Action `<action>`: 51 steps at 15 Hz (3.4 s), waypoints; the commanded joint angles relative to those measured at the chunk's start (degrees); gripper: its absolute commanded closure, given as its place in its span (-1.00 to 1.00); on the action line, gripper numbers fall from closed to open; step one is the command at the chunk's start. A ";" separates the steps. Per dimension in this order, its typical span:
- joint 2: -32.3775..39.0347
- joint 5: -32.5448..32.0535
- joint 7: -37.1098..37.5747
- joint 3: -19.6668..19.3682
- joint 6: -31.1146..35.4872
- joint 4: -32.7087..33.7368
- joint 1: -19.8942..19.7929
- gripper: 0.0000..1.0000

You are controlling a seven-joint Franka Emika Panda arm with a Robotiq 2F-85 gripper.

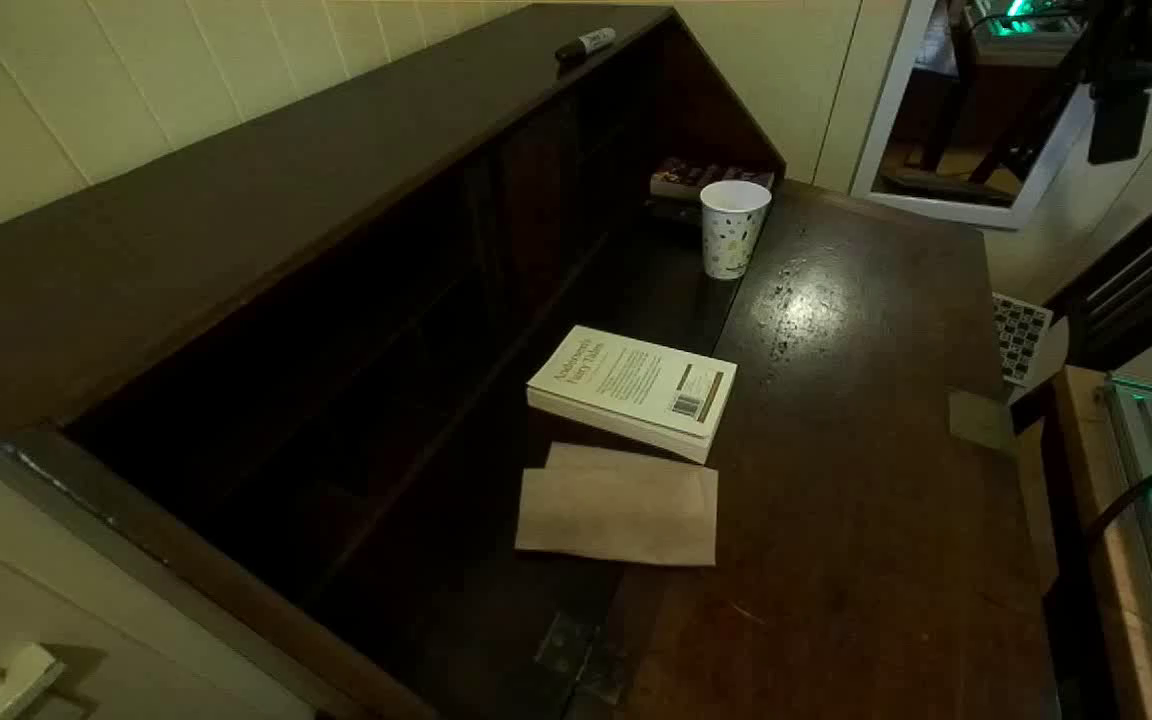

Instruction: Pick up the marker and place it in the paper cup with the cap side down

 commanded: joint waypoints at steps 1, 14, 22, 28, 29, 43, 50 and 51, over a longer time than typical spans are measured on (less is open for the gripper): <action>0.04 0.16 -0.17 0.33 -0.07 0.07 -0.38 -1.00; 0.04 0.16 -0.17 0.33 -0.07 0.07 -0.38 -1.00; -0.24 -5.88 1.22 -2.17 6.52 1.26 -6.19 -1.00; 3.65 -8.50 0.35 -5.39 16.30 4.16 -8.62 -1.00; 4.40 -8.76 0.35 -5.80 17.76 4.76 -8.98 -1.00; 13.66 -7.36 -0.45 -9.39 23.52 12.78 -10.96 -1.00; 19.31 -8.26 10.85 -9.83 31.93 16.43 -15.32 -1.00; 20.84 -7.97 11.70 -10.03 33.72 17.66 -15.84 -1.00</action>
